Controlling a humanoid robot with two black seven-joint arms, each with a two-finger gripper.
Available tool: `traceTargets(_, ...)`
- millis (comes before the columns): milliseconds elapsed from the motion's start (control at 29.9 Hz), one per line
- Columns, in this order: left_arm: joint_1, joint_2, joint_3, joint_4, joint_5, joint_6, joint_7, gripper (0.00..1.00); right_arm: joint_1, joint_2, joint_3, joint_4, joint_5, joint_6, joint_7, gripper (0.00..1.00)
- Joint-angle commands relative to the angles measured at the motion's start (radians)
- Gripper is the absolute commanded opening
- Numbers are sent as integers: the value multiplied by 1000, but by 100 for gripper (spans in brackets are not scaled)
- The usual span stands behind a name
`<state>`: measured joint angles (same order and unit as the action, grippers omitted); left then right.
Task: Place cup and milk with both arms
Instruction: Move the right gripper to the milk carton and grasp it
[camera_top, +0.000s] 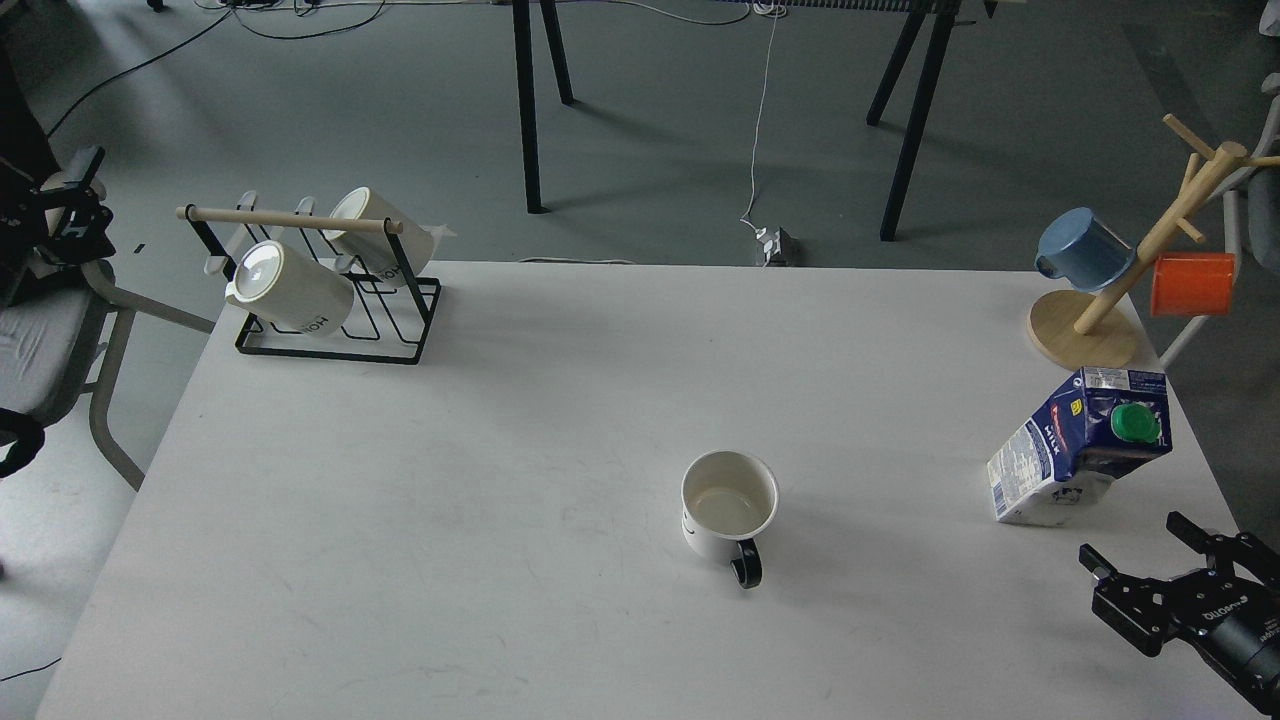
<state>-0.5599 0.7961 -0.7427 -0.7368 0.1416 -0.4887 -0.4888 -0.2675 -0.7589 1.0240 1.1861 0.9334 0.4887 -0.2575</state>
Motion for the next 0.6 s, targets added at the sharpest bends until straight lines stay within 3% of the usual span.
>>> traceTargets(0,3,0,0,-1,0,0,0,100,24,20,2,-2,-2,0,1,99)
traceTargets(568,37,-28,-1,-1,0,0,0,100,132,84,5,-80,-2,0,3,99)
